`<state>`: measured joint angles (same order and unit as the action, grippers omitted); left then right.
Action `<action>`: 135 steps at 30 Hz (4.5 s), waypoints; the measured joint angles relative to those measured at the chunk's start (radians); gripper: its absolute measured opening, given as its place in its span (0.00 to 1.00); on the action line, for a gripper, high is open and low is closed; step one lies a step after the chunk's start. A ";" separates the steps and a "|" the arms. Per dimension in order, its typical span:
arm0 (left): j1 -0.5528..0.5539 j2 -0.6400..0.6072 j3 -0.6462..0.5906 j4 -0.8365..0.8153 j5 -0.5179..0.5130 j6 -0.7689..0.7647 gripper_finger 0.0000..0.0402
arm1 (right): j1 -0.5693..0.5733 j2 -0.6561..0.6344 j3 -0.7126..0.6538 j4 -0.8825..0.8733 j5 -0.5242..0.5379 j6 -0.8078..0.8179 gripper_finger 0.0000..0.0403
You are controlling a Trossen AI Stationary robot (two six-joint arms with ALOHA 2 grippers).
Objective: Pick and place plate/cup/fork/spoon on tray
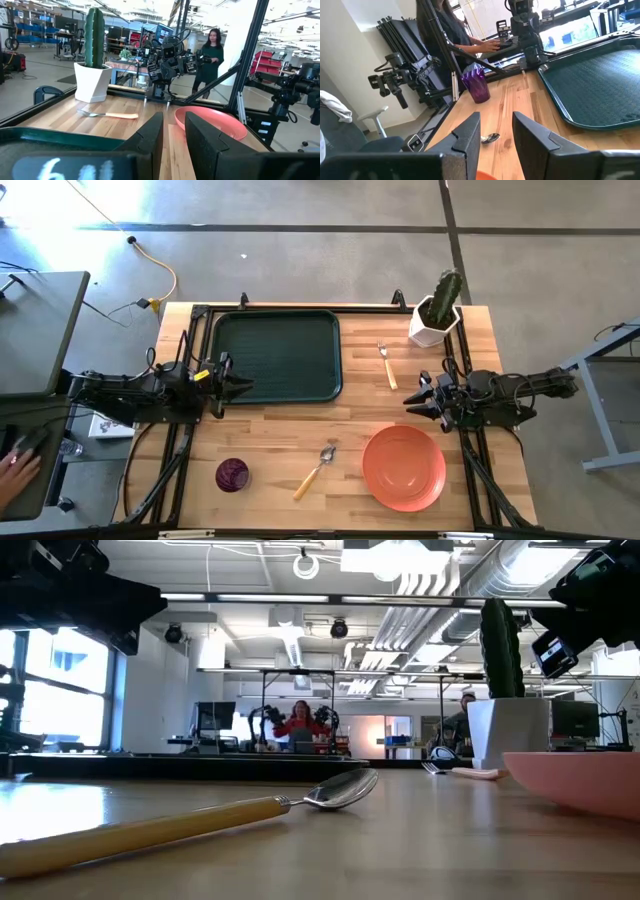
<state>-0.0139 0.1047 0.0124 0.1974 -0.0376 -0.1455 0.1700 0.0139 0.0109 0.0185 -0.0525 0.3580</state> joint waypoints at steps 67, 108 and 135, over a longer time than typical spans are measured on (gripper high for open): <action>0.000 0.000 0.000 0.000 0.000 0.000 0.18 | 0.000 0.000 0.000 0.000 0.000 0.000 0.26; 0.000 0.000 0.000 0.173 -0.235 -0.393 0.18 | 0.000 0.000 0.000 0.380 0.363 0.225 0.26; 0.000 0.000 0.000 0.107 -0.235 -0.316 0.18 | 0.000 0.561 0.880 -0.913 0.683 0.561 0.26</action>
<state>-0.0138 0.1043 0.0128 0.3041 -0.2726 -0.4618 0.1699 0.5745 0.8913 -0.8947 0.6309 0.9192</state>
